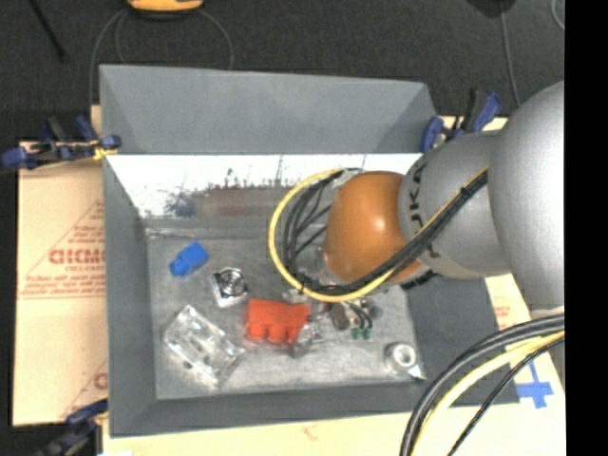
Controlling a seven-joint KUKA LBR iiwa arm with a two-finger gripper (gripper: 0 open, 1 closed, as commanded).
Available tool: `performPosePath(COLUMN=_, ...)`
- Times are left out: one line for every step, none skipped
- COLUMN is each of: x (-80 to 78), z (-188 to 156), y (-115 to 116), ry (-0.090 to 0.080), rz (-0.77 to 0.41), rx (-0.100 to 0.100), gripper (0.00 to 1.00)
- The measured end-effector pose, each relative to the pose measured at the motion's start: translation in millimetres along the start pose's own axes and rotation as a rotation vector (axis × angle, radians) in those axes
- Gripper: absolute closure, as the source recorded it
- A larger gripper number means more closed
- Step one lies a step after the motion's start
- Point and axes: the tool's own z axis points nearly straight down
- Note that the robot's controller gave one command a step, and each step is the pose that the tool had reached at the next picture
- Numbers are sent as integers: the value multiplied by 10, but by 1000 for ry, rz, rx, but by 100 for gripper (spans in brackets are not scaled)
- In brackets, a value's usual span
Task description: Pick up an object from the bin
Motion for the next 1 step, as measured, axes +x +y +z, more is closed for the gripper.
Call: performPosePath(x=54, z=-1233, y=-203, ry=1, rz=-155, rx=-2, gripper=100)
